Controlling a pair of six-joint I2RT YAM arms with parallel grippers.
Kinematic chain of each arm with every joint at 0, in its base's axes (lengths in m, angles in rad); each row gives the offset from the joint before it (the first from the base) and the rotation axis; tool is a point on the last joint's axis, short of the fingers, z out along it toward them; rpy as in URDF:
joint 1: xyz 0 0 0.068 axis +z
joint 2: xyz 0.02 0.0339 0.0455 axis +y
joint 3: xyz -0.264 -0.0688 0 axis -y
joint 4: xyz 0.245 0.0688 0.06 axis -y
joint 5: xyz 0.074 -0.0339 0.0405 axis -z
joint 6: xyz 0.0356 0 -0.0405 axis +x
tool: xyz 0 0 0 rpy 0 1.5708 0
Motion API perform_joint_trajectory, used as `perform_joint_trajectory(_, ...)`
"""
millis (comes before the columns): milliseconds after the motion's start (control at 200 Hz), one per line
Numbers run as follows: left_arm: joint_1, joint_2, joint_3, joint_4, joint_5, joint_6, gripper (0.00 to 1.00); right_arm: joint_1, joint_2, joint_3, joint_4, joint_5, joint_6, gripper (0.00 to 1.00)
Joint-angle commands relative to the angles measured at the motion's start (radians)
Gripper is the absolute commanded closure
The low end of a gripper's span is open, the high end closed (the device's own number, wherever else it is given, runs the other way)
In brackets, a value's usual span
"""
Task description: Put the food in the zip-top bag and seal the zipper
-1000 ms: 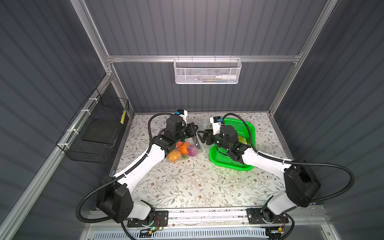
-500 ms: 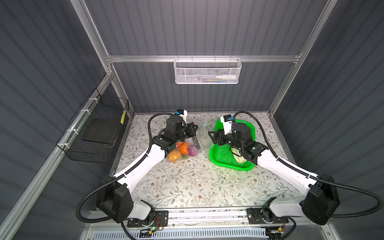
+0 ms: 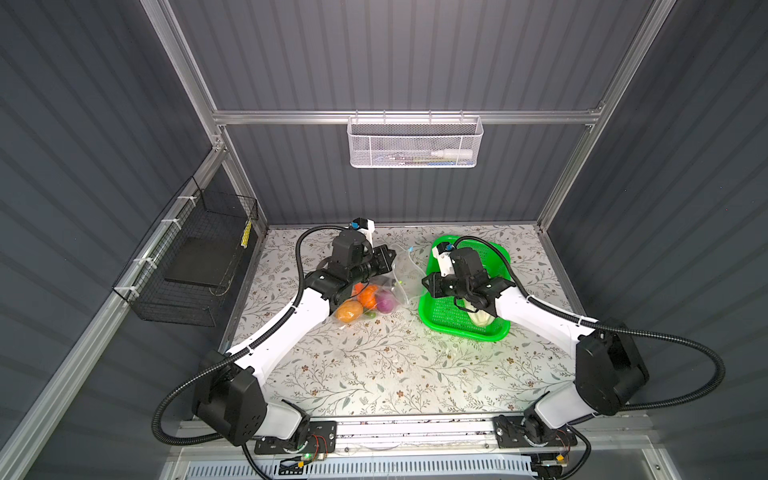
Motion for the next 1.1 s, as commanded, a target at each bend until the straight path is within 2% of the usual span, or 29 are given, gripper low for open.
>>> perform_joint_trajectory(0,-0.004,-0.035,0.002,-0.002,-0.014,0.031,1.0,-0.001,-0.025,0.043,-0.018,-0.042,0.005,0.93)
perform_joint_trajectory(75,-0.004,-0.039,-0.002,-0.005,-0.037,0.038,1.0,0.0,-0.047,0.061,-0.039,-0.044,-0.004,1.0)
perform_joint_trajectory(380,0.0,-0.127,0.053,-0.092,-0.227,0.142,1.0,0.04,-0.121,0.159,-0.107,-0.041,-0.047,1.0)
perform_joint_trajectory(550,0.0,-0.214,0.081,-0.083,-0.294,0.188,1.0,0.041,-0.127,0.192,-0.128,-0.043,-0.059,0.99)
perform_joint_trajectory(710,0.0,-0.207,0.1,-0.102,-0.24,0.204,1.0,0.041,-0.127,0.2,-0.131,-0.058,-0.053,0.97)
perform_joint_trajectory(985,-0.001,-0.147,0.031,-0.053,-0.173,0.147,1.0,0.041,-0.142,0.192,-0.121,-0.035,-0.042,0.95)
perform_joint_trajectory(1096,-0.001,-0.123,0.029,-0.046,-0.157,0.137,1.0,0.041,-0.139,0.194,-0.119,-0.039,-0.042,0.86)
